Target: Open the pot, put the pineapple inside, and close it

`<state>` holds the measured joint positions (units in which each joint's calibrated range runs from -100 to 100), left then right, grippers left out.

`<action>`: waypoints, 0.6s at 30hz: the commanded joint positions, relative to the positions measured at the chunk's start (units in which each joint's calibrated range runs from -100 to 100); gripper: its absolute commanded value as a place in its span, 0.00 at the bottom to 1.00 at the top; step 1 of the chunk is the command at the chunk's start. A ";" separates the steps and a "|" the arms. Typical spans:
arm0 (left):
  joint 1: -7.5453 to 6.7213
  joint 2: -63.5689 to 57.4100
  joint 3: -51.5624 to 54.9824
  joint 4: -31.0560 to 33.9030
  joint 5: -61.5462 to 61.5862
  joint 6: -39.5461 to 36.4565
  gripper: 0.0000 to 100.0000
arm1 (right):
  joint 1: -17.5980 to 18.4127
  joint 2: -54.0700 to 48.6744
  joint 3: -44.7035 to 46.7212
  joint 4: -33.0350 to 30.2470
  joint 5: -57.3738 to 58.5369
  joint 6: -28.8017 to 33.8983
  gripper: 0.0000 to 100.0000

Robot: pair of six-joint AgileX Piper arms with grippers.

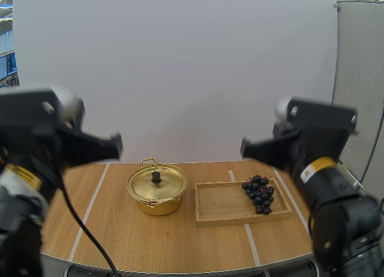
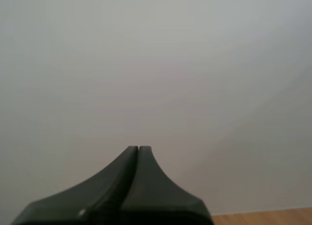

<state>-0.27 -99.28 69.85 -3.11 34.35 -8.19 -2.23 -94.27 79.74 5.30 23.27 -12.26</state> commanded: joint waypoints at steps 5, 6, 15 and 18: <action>0.08 -0.38 13.55 0.20 -25.68 0.35 0.00 | -0.19 -0.16 6.40 -0.03 -4.33 -4.22 0.00; 0.08 -0.38 14.65 0.20 -27.03 0.35 0.00 | -0.19 -0.16 6.58 -0.03 -4.33 -4.63 0.00; 0.08 -0.72 19.51 0.20 -27.42 0.13 0.00 | 0.25 -2.03 6.58 4.02 -5.65 -4.64 0.00; 0.08 -0.72 20.29 0.20 -27.42 0.13 0.00 | 1.17 -4.76 6.58 5.34 -5.65 -4.64 0.00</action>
<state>-0.27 -99.71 89.45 -3.11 8.14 -7.77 -1.62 -97.21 86.07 9.50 19.66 -16.49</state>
